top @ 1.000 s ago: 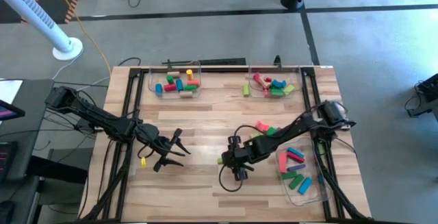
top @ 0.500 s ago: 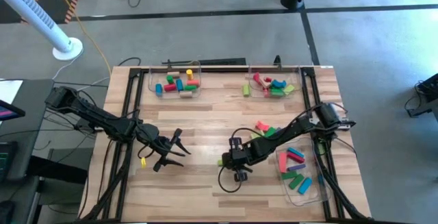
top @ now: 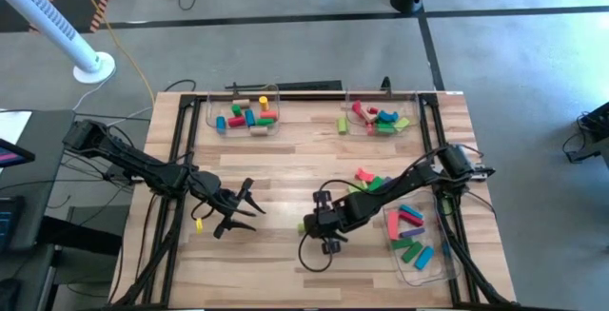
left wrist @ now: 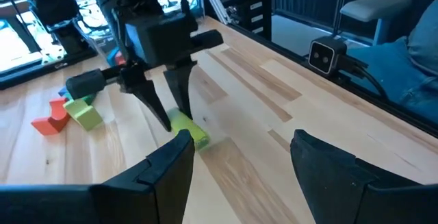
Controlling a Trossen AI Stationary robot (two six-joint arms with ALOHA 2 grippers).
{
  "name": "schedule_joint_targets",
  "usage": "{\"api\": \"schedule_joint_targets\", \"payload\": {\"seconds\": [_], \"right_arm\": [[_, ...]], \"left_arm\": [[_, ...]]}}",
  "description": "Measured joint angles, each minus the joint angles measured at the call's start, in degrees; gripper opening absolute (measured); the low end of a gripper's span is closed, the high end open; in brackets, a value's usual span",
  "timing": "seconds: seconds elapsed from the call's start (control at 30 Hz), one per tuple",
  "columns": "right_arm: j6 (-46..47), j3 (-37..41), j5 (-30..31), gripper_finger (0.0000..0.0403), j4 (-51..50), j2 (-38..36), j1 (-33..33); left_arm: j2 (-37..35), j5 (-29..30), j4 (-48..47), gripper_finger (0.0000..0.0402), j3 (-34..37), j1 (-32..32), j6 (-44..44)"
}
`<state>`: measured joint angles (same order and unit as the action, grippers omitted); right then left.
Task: Sort blocks by size
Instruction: Put the light green rectangular block into the bottom transparent bin
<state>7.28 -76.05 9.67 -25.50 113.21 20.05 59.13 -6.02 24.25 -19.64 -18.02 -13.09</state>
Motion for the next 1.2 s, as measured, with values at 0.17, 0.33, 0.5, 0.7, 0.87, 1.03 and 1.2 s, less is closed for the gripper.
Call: {"api": "schedule_joint_targets", "payload": {"seconds": [0.17,0.33,0.5,0.7,0.87,1.03,1.2], "right_arm": [[-3.1,-4.4,0.8,0.0123,-0.3,0.0,0.2],[-6.9,-9.5,0.9,0.0125,0.9,0.0,0.2],[-11.4,-14.4,0.8,0.0126,2.9,0.0,0.4],[-15.9,-18.7,-3.2,0.0127,7.1,0.0,0.7],[-17.6,-20.9,-5.2,0.0127,8.7,0.0,0.9],[-18.3,-21.7,-5.7,0.0128,9.2,0.0,0.8],[-18.8,-21.7,-6.9,0.0128,10.2,0.0,0.8]], "left_arm": [[0.0,-0.2,2.4,0.023,0.0,-0.1,-3.6],[0.0,-0.5,5.9,0.023,0.0,-1.9,-13.0],[0.0,-0.6,9.8,0.023,0.0,-4.4,-23.4],[0.0,-0.8,13.3,0.023,-0.3,-5.9,-32.2],[0.0,-3.7,12.6,0.023,-2.1,-6.0,-35.5],[2.6,-4.2,12.6,0.0228,-5.0,-6.0,-38.3],[8.7,-4.2,12.4,0.0228,-9.2,-6.0,-40.3]]}}
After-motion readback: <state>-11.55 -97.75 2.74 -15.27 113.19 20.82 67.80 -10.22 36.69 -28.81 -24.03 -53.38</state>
